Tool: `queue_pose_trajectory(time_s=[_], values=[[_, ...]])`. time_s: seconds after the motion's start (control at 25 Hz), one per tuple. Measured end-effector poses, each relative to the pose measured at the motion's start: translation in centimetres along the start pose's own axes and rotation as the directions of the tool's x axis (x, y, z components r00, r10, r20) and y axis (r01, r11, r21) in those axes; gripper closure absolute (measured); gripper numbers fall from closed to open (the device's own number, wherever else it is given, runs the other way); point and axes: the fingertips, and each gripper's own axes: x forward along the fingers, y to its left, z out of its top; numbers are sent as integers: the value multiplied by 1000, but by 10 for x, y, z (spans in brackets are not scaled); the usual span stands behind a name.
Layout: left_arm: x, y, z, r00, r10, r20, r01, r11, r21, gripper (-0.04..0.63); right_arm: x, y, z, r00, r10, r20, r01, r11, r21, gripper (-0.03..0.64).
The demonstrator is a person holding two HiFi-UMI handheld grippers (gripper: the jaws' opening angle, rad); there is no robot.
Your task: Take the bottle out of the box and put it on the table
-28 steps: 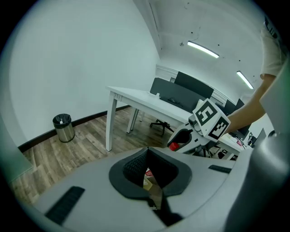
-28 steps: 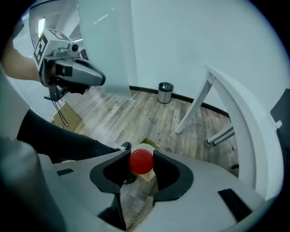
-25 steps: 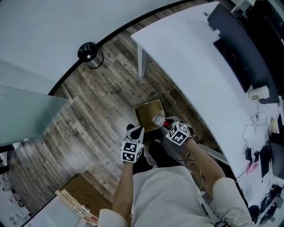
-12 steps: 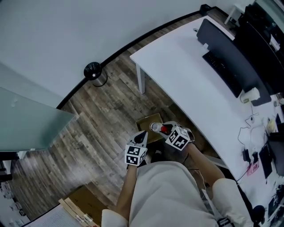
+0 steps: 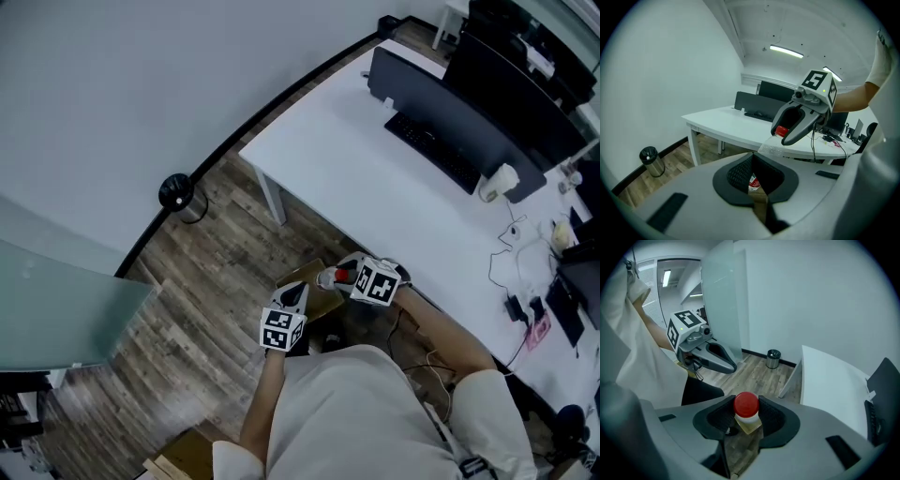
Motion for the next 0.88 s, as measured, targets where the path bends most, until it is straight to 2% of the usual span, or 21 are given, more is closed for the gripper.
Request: queue_pose_trajectory(time_s=[0.16,0.28,0.64,0.88], values=[[26,-27,13,997,-77,-10,78,996,53,581,-36,-16,-11,999,-41,-15,41,998,-37,434],[44,-43,25,992,-126,-16,127,988,88,581,-68,-33,-9,996,-93,-2,93,995,-29,434],[81,-82,73,974,-225,10,221,961,166,581,-172,-85,-12,981,-189,46,184,979,89,434],[93,-100,96,967,-252,33,242,952,187,581,-207,-126,-47,960,-279,-7,276,946,167,434]])
